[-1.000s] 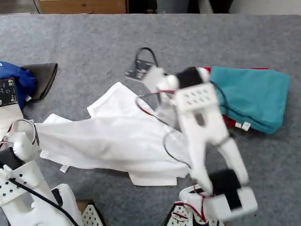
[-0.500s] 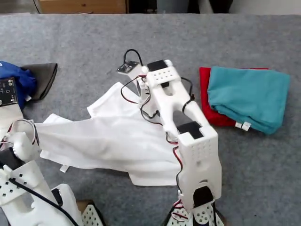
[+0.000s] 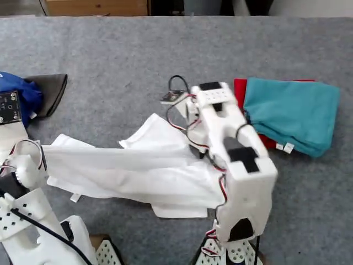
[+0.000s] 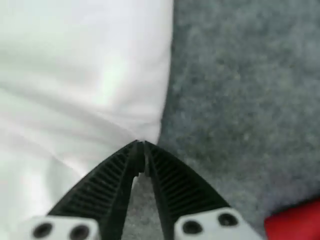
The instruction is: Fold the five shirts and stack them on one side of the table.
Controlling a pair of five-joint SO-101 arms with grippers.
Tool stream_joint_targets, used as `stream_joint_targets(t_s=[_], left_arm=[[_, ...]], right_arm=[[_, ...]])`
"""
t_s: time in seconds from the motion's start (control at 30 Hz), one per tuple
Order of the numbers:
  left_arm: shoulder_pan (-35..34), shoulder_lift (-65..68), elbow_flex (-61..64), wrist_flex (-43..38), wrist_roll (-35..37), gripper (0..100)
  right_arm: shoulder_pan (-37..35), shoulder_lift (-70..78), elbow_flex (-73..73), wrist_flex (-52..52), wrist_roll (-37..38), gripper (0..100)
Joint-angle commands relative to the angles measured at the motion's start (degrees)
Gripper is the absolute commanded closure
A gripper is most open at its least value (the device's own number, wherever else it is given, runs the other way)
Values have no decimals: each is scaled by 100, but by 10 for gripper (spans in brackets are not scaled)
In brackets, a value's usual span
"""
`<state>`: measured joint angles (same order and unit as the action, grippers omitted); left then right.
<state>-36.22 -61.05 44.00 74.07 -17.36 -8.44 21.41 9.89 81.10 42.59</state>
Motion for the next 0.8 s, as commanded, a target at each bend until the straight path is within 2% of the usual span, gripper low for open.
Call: stream_joint_targets(t_s=[0.0, 0.17, 0.33, 0.53, 0.67, 0.77], left_arm=[[22, -44, -92, -229, 0, 971], [22, -62, 40, -290, 0, 971], [22, -88, 22, -273, 0, 971], [22, -97, 4, -273, 0, 971], [-4, -97, 48, -264, 0, 971], [-31, -97, 48, -264, 0, 971]], right_arm=[[88, -1156, 303, -97, 79, 984], [-53, -1982, 268, -88, 70, 968], [-299, -1833, -585, -70, -176, 839], [-1275, -303, -2563, 255, -536, 813], [-1556, 1288, -4391, 563, -730, 812], [-1714, 2527, -6149, 1178, -809, 812]])
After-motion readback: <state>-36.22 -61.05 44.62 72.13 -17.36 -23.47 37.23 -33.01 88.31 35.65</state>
